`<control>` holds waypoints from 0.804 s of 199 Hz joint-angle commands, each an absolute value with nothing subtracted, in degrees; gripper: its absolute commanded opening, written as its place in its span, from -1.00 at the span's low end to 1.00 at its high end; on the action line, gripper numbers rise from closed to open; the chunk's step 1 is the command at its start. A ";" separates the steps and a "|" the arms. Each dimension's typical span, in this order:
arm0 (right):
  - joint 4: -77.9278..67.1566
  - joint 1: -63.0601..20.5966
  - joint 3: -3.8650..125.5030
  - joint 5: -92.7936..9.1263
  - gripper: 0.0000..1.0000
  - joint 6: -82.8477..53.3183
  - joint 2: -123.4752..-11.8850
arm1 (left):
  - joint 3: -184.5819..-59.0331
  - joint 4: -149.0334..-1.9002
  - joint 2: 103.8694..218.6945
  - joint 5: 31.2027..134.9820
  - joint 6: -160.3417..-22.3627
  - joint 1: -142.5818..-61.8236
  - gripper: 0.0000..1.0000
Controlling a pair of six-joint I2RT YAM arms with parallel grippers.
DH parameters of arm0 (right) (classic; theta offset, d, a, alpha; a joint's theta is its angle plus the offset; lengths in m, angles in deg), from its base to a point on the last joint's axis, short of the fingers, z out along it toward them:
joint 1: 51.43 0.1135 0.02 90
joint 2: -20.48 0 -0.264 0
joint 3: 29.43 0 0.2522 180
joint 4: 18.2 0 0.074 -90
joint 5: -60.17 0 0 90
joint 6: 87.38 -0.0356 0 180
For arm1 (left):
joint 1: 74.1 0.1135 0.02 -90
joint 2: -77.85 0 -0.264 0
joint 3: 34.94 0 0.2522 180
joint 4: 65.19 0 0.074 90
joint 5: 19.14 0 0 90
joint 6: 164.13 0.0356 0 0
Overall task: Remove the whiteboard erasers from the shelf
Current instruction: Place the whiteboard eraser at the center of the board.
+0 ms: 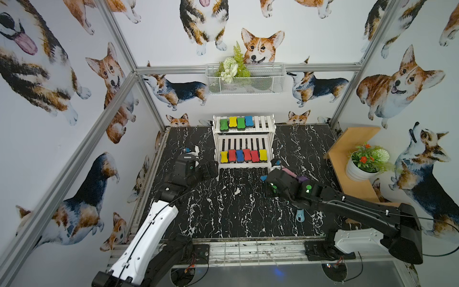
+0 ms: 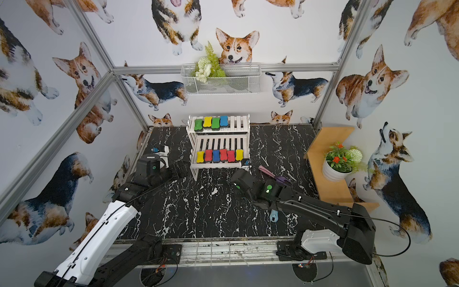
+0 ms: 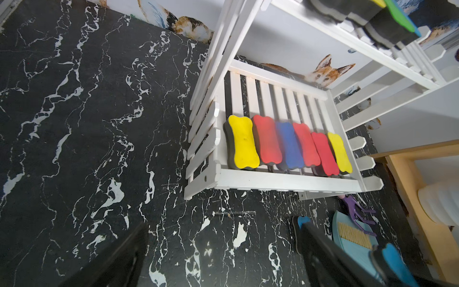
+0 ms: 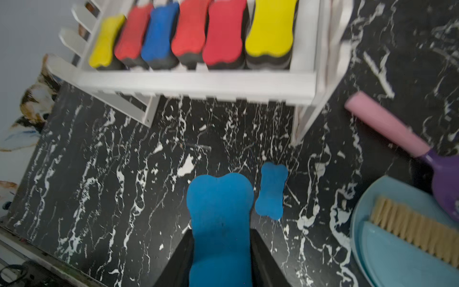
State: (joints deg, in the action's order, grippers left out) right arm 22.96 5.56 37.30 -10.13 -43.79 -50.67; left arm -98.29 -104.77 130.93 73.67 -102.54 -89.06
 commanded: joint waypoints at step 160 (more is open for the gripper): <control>-0.31 6.78 33.78 1.63 -0.26 -51.17 -76.19 | -98.54 -105.84 130.85 72.59 -100.68 -88.78 1.00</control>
State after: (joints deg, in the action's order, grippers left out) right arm 1.28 7.48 32.84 -1.04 -51.12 -74.87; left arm -98.46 -105.58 130.98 72.69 -101.09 -88.82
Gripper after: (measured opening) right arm 0.375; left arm 0.997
